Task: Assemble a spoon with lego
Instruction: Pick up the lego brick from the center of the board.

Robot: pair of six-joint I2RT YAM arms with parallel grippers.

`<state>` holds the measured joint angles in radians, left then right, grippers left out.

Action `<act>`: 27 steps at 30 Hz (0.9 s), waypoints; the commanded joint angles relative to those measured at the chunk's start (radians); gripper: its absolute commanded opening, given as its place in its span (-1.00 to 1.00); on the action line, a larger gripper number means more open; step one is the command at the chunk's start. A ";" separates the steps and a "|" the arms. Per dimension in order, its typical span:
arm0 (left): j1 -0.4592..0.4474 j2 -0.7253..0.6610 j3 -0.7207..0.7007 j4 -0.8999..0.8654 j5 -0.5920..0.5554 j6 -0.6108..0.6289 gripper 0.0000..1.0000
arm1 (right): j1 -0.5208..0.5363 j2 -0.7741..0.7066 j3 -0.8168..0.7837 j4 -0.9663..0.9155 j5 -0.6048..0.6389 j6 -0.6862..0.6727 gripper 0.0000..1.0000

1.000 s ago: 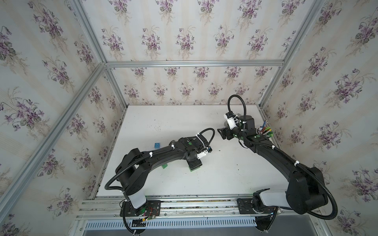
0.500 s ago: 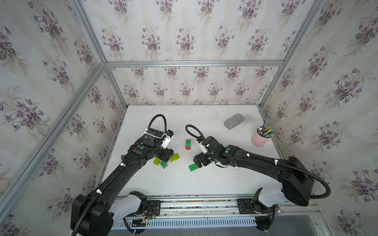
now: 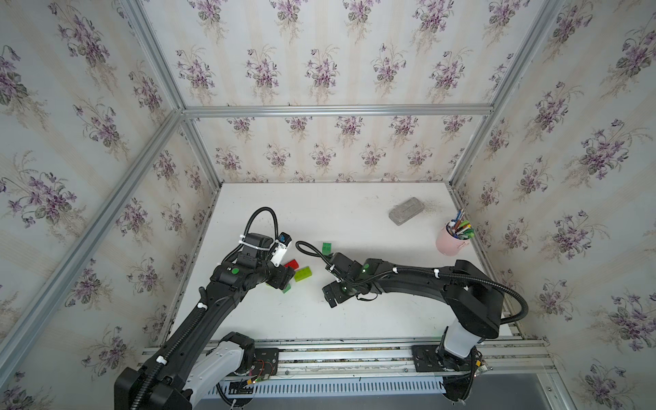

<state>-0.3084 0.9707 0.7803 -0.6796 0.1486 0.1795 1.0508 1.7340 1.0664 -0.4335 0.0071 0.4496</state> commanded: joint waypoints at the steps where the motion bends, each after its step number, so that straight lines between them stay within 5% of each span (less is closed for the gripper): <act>1: 0.000 -0.007 -0.006 -0.005 0.010 -0.009 0.56 | 0.001 0.026 0.023 -0.034 0.045 0.027 0.94; 21: 0.000 0.000 -0.012 0.003 0.024 -0.014 0.56 | 0.002 0.120 0.087 -0.067 0.083 0.017 0.57; 27: 0.000 -0.011 -0.020 0.010 0.068 -0.009 0.56 | 0.002 0.123 0.106 -0.087 0.108 0.025 0.21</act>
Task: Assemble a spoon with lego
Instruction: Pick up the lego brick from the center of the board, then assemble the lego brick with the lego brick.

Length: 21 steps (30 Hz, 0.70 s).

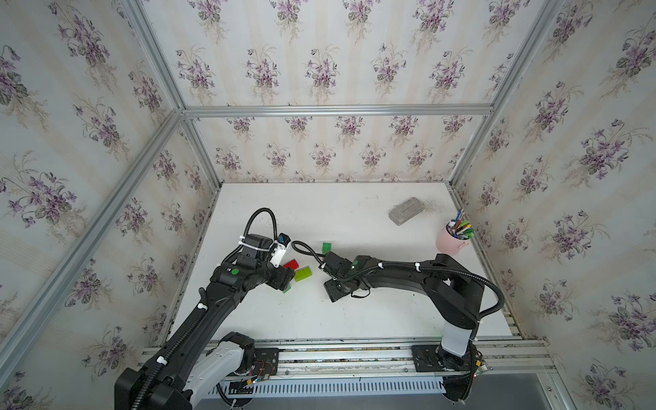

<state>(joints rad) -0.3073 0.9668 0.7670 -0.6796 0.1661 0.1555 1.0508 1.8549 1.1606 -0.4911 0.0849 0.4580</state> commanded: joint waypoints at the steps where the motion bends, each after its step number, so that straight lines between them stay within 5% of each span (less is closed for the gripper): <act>1: -0.002 -0.013 -0.011 0.016 0.056 0.020 0.56 | 0.002 -0.001 0.015 -0.038 0.039 0.022 0.14; 13: -0.006 -0.219 -0.163 0.194 0.170 0.179 0.59 | -0.089 -0.144 0.137 -0.163 -0.060 0.170 0.03; 21: -0.005 -0.203 -0.187 0.249 0.166 0.225 0.61 | -0.202 -0.025 0.378 -0.237 -0.112 0.209 0.03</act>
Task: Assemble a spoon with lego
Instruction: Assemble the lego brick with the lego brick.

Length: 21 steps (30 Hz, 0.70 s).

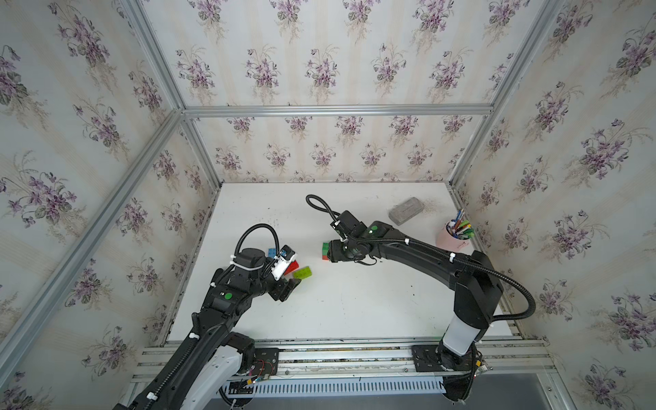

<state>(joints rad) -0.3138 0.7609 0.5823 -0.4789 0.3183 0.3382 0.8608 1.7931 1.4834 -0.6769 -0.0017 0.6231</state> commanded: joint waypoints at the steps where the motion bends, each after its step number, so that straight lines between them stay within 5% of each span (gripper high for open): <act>1: 0.002 0.001 -0.006 0.054 0.009 0.044 0.61 | -0.015 0.069 0.101 -0.070 -0.024 0.044 0.04; 9: -0.035 -0.047 -0.048 0.049 -0.201 0.048 0.63 | -0.017 0.247 0.376 -0.204 0.022 0.100 0.03; 21: -0.073 -0.036 -0.062 0.074 -0.208 0.051 0.68 | -0.007 0.302 0.450 -0.296 0.124 0.149 0.02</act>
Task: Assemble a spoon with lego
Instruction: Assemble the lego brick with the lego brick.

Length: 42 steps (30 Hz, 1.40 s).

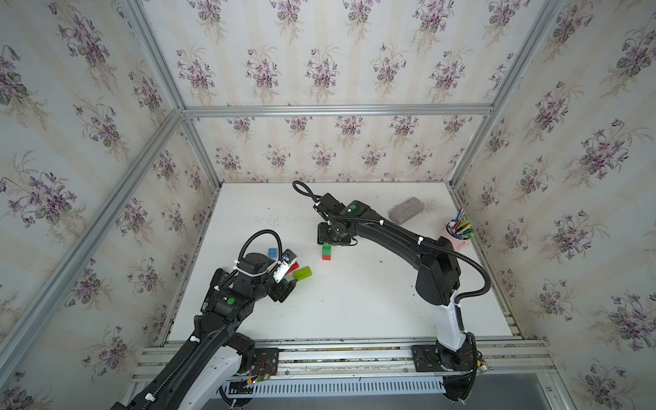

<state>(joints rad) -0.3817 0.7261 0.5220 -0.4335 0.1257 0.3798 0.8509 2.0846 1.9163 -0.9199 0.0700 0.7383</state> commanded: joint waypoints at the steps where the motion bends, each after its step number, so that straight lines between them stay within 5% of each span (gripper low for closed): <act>1: -0.006 -0.001 -0.001 0.030 -0.015 0.010 0.69 | 0.004 0.016 0.025 -0.060 0.058 0.034 0.02; 42: -0.045 -0.008 -0.011 0.032 -0.086 0.027 0.76 | 0.036 0.141 0.149 -0.126 0.108 0.095 0.03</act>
<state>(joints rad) -0.4255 0.7200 0.5125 -0.4263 0.0502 0.3977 0.8845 2.2189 2.0651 -1.0176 0.1493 0.8089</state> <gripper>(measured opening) 0.880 0.628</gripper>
